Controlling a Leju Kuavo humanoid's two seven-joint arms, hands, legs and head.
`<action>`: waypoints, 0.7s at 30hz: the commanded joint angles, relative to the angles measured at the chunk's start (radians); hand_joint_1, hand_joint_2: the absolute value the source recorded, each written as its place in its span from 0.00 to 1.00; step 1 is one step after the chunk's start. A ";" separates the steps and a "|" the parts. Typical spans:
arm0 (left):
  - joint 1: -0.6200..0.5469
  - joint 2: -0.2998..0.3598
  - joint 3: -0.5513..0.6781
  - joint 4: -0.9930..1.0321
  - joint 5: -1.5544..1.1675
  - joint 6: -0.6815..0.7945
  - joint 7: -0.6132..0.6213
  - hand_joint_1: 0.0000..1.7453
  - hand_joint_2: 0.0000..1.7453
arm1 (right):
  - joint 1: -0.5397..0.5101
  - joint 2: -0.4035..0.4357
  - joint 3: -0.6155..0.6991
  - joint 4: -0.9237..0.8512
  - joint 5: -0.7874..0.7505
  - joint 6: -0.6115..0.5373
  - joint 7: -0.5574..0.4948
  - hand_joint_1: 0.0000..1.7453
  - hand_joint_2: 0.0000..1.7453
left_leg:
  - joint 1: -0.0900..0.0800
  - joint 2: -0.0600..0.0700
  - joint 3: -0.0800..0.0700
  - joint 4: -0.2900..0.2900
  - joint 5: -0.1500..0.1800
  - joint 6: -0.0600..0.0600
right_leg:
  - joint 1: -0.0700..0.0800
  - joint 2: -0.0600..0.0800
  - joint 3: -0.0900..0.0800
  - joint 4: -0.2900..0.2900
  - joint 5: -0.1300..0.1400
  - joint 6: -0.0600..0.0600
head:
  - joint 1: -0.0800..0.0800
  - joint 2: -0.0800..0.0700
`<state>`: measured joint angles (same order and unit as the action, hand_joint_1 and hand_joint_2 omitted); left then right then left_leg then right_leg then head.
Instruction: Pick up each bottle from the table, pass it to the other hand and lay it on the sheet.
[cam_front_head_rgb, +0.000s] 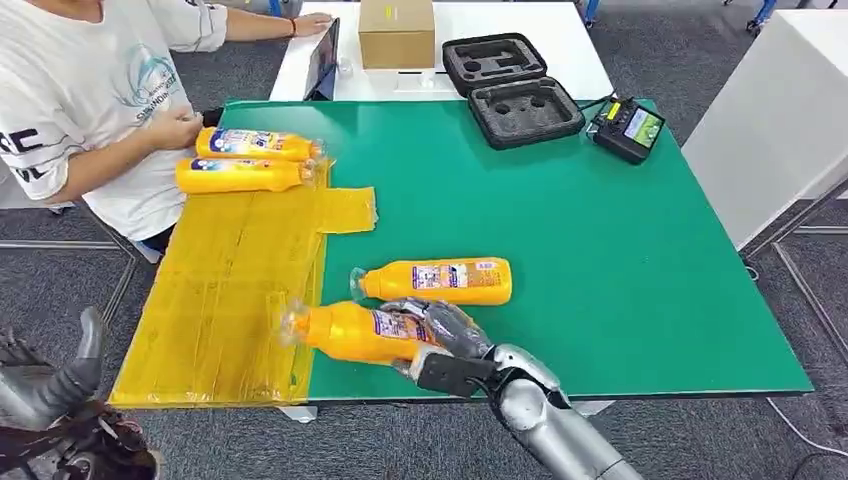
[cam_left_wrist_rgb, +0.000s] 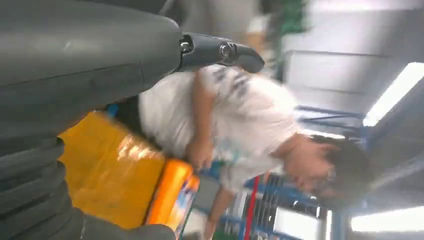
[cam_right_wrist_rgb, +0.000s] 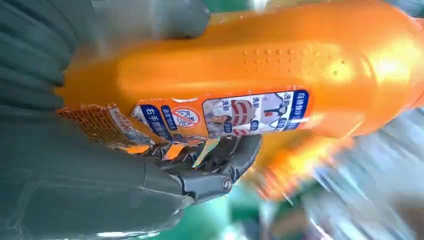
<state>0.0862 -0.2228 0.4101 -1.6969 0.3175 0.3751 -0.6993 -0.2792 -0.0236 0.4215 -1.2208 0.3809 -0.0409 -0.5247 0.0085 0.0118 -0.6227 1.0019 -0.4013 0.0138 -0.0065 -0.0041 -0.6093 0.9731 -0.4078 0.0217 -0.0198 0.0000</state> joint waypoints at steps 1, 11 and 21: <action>-0.012 0.030 0.004 0.158 0.128 -0.029 0.019 0.00 1.00 | 0.090 0.118 -0.128 -0.187 -0.180 -0.076 -0.143 1.00 1.00 | -0.001 0.000 0.004 -0.001 -0.003 -0.001 | -0.001 0.001 0.003 0.000 -0.003 0.000 | 0.000 0.000; -0.007 0.052 -0.040 0.156 0.214 -0.086 0.092 0.00 1.00 | 0.106 0.149 -0.170 -0.156 -0.290 -0.204 -0.173 1.00 1.00 | -0.001 -0.002 0.002 -0.001 -0.003 -0.001 | -0.001 -0.001 0.002 -0.001 -0.003 -0.001 | 0.000 0.000; -0.009 0.124 -0.405 0.192 0.215 -0.380 0.299 0.00 1.00 | 0.046 0.217 -0.210 0.177 -0.371 -0.120 -0.173 1.00 1.00 | -0.001 -0.003 0.004 -0.002 -0.003 -0.001 | -0.001 -0.002 0.004 -0.002 -0.003 -0.001 | 0.000 0.000</action>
<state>0.1008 -0.1758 0.2791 -1.5931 0.5623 0.0960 -0.4652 -0.1700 0.1255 0.2636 -1.3201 0.0259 -0.1949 -0.6966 0.0082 0.0114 -0.6253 1.0019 -0.4030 0.0132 -0.0069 -0.0044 -0.6116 0.9729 -0.4092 0.0208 -0.0202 0.0000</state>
